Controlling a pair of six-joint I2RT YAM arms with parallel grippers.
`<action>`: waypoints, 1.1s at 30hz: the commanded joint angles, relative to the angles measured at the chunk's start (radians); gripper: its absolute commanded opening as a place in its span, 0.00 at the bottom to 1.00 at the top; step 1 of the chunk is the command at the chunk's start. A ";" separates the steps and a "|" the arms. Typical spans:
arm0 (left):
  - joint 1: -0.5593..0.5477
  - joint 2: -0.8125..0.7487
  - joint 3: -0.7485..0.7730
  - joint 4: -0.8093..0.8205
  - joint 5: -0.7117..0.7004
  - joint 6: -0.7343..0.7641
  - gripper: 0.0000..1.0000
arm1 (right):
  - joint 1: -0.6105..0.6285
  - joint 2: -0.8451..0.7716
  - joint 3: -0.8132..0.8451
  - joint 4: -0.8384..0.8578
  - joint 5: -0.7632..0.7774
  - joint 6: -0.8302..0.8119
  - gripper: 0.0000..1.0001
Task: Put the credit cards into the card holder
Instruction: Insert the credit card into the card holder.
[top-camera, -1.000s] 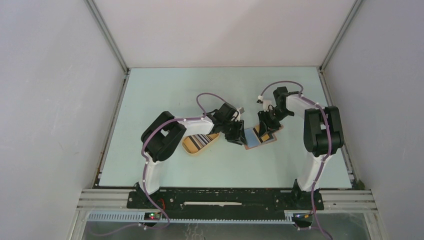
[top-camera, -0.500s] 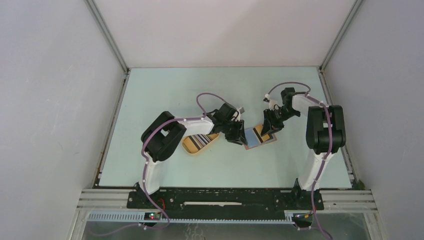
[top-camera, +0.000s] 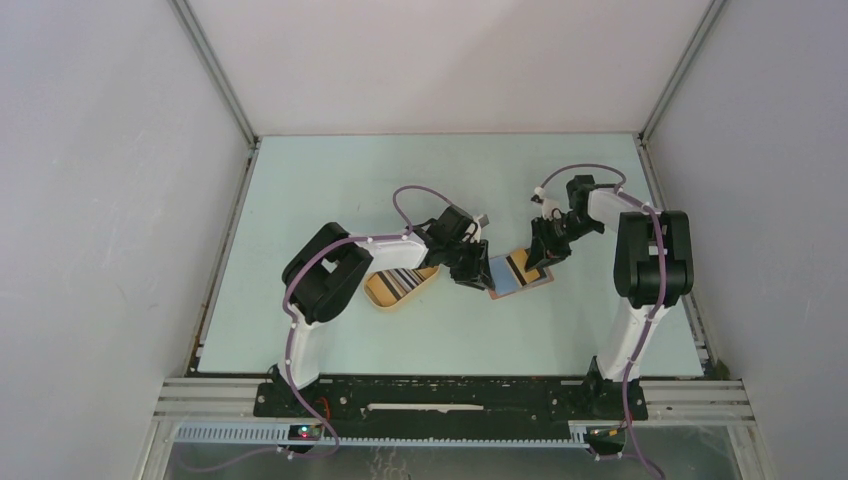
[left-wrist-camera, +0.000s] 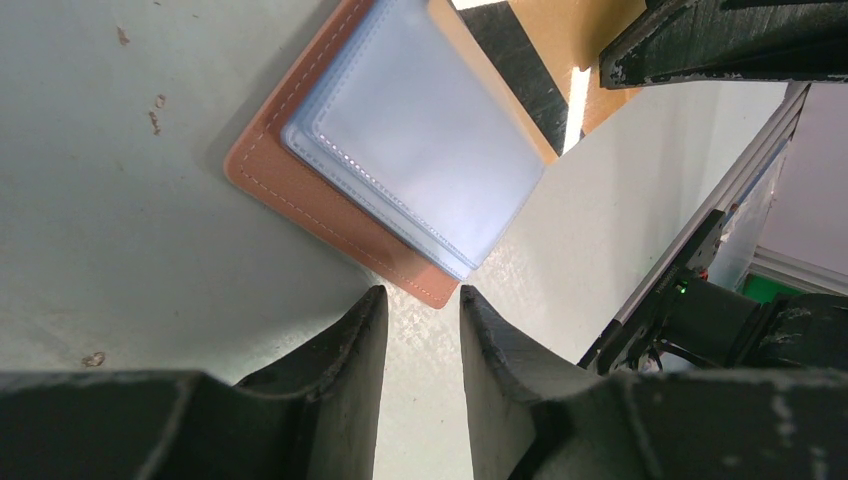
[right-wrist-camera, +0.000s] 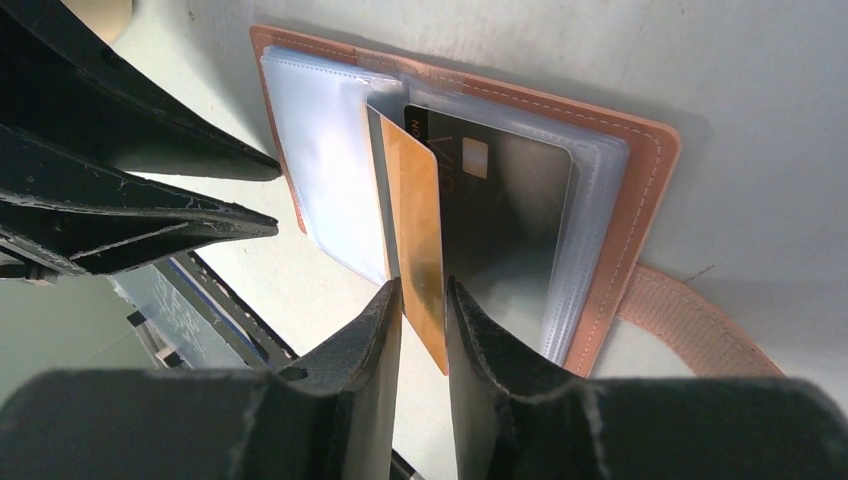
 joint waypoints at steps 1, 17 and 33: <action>-0.001 0.002 0.022 0.006 -0.002 0.012 0.38 | -0.005 -0.001 0.003 -0.020 -0.019 -0.014 0.30; 0.000 0.009 0.028 0.006 0.005 0.014 0.38 | -0.005 0.029 0.003 -0.028 -0.029 -0.019 0.05; 0.000 0.011 0.029 0.005 0.006 0.012 0.38 | 0.020 0.030 0.013 -0.038 -0.064 -0.010 0.04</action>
